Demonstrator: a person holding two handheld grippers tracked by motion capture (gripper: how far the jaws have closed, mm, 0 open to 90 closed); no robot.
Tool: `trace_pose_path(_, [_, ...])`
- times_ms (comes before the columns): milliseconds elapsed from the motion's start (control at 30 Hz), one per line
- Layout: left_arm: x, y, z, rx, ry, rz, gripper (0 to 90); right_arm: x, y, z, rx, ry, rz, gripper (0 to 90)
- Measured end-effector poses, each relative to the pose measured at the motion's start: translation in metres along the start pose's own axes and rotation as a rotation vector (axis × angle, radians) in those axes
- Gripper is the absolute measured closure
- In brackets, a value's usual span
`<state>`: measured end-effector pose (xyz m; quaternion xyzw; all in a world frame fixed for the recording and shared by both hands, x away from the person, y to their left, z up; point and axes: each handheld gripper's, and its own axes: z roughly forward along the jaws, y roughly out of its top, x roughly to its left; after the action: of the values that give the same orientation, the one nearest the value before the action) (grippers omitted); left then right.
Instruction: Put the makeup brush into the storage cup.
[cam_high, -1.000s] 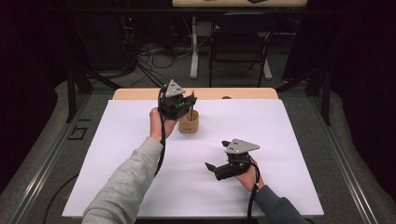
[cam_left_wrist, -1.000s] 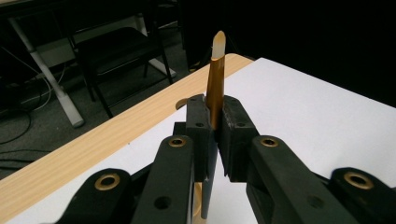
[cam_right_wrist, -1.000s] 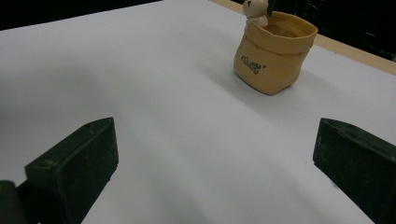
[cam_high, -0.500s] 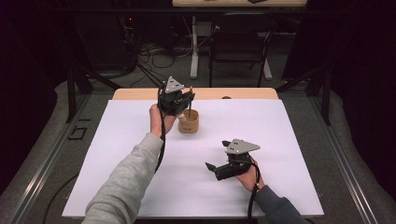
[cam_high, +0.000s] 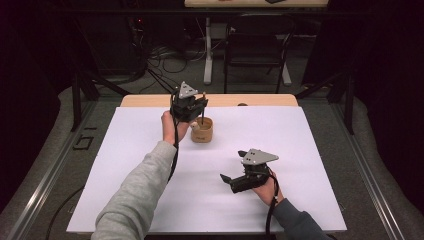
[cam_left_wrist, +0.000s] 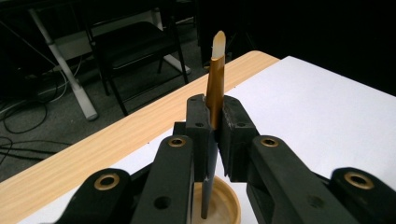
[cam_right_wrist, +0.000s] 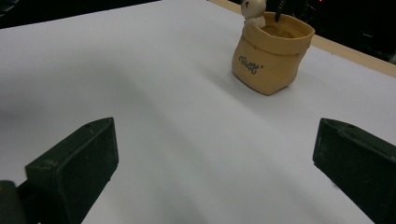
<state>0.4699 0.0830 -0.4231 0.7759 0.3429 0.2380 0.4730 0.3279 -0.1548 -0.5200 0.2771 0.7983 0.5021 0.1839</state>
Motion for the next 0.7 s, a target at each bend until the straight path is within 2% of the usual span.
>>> trace_pose_path(700, [0.004, -0.007, 0.013, 0.030, 0.016, -0.017, 83.1, 0.001, 0.000, 0.000, 0.006, 0.001, -0.011, 0.0])
